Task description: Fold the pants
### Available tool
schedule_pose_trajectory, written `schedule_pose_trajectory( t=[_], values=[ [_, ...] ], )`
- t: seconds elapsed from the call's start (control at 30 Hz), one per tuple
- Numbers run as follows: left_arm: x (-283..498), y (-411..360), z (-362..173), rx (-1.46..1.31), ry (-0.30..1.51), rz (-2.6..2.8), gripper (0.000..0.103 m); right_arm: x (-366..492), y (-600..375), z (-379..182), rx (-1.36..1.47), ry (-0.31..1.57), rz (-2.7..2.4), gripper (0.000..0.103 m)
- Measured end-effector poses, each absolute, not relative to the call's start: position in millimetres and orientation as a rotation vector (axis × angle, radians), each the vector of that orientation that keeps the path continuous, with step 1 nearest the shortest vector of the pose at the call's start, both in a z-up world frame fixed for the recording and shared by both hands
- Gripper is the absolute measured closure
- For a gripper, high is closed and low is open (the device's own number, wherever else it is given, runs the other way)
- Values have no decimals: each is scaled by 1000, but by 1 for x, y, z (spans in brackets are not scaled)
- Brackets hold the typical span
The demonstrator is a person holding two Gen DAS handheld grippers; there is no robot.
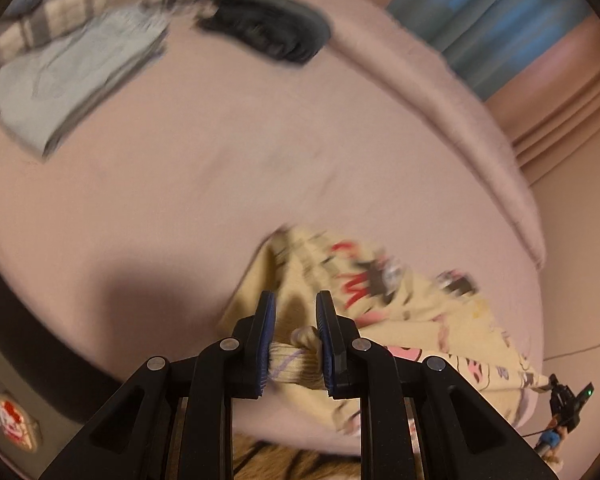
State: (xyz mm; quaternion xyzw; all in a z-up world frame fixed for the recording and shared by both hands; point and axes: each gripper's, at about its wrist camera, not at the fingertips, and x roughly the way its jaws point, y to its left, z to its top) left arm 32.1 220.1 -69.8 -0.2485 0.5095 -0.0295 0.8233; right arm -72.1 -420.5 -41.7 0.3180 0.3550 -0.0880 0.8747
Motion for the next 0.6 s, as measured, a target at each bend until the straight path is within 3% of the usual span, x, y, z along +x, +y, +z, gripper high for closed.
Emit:
schedule_pose_trajectory(
  t=[0.13,0.3,0.37,0.43,0.5,0.6],
  values=[
    [30,219,-110,-523,1204,-28,84,-102,-425,-90,694,868,-216,95],
    [34,210,-110,-466,1218,-10,83,-123,-428,-123,749,917,-230,93],
    [33,209,-106,-427,1216,-3,83,-122,-427,-114,711,936,-257,84],
    [32,206,-102,-382,1200,23,83,-118,-428,-100,640,949,-313,59],
    [31,206,-95,-363,1182,48,78,-111,-429,-82,583,937,-354,51],
    [30,211,-83,-374,1142,55,63,-91,-430,-68,571,913,-307,50]
  ],
)
